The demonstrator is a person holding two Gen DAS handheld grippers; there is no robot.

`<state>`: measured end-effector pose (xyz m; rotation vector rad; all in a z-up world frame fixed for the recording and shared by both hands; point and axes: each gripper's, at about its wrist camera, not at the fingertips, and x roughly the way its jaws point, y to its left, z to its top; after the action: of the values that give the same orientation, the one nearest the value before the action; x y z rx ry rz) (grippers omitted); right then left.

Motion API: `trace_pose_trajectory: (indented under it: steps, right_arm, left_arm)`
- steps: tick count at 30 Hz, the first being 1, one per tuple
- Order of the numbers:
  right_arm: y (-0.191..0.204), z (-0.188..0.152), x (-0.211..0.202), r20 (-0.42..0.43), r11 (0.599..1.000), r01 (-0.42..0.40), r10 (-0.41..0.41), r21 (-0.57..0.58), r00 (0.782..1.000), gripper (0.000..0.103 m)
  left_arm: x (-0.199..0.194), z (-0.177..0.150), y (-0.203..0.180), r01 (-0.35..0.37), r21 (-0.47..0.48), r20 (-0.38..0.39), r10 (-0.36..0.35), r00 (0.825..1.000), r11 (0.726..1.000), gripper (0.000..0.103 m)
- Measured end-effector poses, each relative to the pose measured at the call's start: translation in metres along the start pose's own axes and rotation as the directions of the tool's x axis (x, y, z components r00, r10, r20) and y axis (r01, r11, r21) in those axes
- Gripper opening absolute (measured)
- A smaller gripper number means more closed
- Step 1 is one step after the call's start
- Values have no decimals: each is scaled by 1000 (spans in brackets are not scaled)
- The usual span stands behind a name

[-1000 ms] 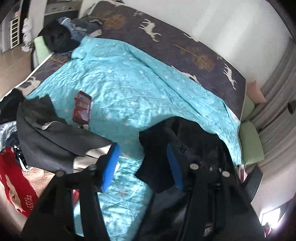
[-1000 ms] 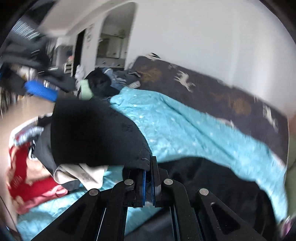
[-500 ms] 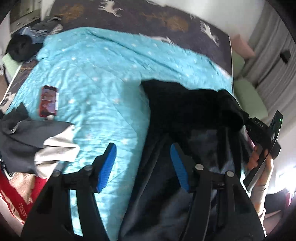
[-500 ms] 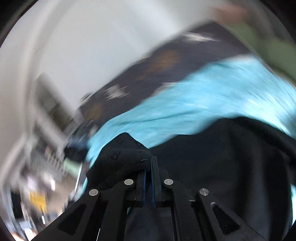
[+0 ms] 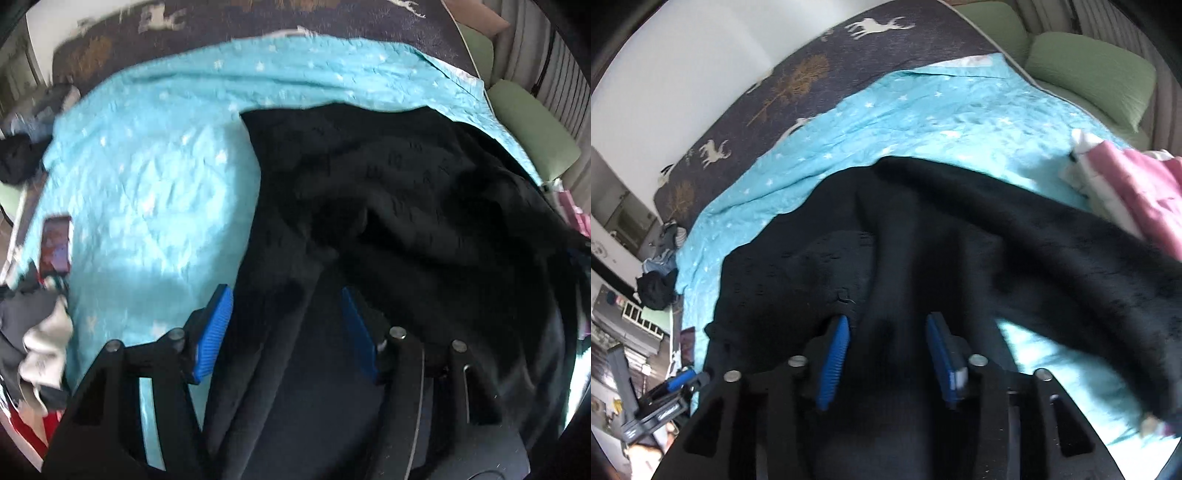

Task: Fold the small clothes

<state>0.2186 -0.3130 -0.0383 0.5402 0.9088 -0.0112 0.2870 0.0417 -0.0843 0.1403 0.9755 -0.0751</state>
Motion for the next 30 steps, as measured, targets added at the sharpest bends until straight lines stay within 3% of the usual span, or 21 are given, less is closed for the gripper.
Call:
trace_pose_trajectory:
  steps: [4,7,9,10,11,12,13,14,16,18,20,21,22,23,25,26,28,29,30]
  right_arm:
    - [-20,-6,-14,49,992,125,-124,-29,991,50]
    - [-19,-10,-27,79,977,201,-195,-66,978,50]
    - [5,-21,-32,138,947,230,-203,-223,969,50]
    - [27,-32,-33,180,902,259,-207,-345,962,50]
    - [46,-43,-33,218,846,291,-212,-447,953,54]
    - [69,-59,-30,268,755,340,-223,-561,937,58]
    - [89,-75,-25,323,647,393,-230,-654,918,64]
    - [109,-94,-17,393,509,454,-230,-731,890,67]
    - [133,-121,5,481,288,534,-237,-795,844,69]
    - [144,-138,40,506,103,547,-270,-831,819,69]
    - [147,-139,64,545,23,574,-289,-818,787,67]
    - [149,-134,74,564,10,593,-298,-805,770,59]
    - [150,-123,79,546,47,587,-313,-808,777,17]
    - [150,-110,78,491,136,554,-327,-821,808,8]
    - [143,-71,54,366,449,461,-286,-765,886,7]
    - [130,-48,34,320,614,400,-242,-681,916,7]
    - [92,-14,6,292,808,320,-192,-494,937,8]
    - [61,3,-4,259,894,261,-172,-365,951,13]
    - [33,16,-9,210,949,199,-149,-246,966,13]
  left_arm:
    - [13,12,-15,-121,79,39,118,992,989,62]
    - [23,19,-12,-172,56,28,171,985,983,62]
    - [27,22,-4,-155,12,17,155,988,988,62]
    - [30,24,-1,-157,-8,12,157,988,988,62]
    - [30,24,2,-165,-20,13,165,986,986,62]
    - [30,24,3,-176,-30,18,176,984,984,62]
    - [29,23,5,-188,-40,25,190,982,981,64]
    - [28,23,7,-195,-52,32,196,980,979,64]
    - [25,24,12,-196,-87,39,200,979,977,64]
    - [25,25,17,-190,-112,41,196,980,975,65]
    - [26,27,20,-191,-122,41,197,980,974,65]
    - [27,27,20,-196,-119,41,202,978,973,65]
    - [28,26,22,-209,-114,46,215,976,971,65]
    - [27,26,24,-217,-108,54,223,973,970,65]
    - [27,23,32,-249,-104,68,257,964,963,65]
    - [27,22,38,-266,-115,68,275,959,957,65]
    - [28,20,58,-285,-167,43,296,954,944,65]
    - [29,19,69,-333,-197,31,345,938,922,63]
    - [29,18,81,-395,-226,23,410,912,891,63]
